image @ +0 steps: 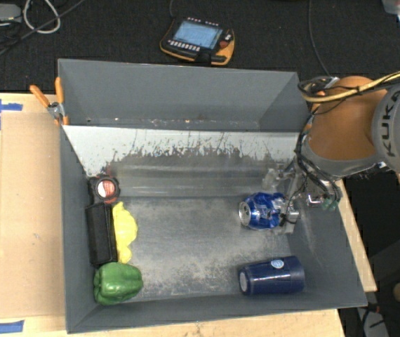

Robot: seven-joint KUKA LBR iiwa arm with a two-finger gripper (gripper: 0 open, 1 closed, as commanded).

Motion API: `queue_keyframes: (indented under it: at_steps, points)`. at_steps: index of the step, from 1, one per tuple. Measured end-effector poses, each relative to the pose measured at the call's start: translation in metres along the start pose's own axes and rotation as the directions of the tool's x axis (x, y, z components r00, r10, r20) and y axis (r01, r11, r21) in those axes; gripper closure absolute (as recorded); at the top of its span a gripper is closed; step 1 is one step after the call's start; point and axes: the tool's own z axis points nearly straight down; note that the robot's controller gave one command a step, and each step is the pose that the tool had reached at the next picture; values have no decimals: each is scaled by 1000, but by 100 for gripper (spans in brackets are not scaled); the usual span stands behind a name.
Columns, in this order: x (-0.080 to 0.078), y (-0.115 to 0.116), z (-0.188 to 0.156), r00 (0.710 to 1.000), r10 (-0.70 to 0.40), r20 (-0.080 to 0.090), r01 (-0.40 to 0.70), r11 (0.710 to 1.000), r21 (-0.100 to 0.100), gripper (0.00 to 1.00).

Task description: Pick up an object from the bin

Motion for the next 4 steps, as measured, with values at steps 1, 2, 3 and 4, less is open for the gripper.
queue_keyframes:
  at_steps: [1,2,3,4]
  points:
    - [-1,1,-5,1000,-4,7,4,1000,1,0]
    - [-28,-3,80,1000,21,-1,-21,1000,-1,0]
    - [-27,-1,80,1000,-12,9,12,1000,1,0]
    - [-28,-2,80,1000,18,0,-18,1000,-2,0]
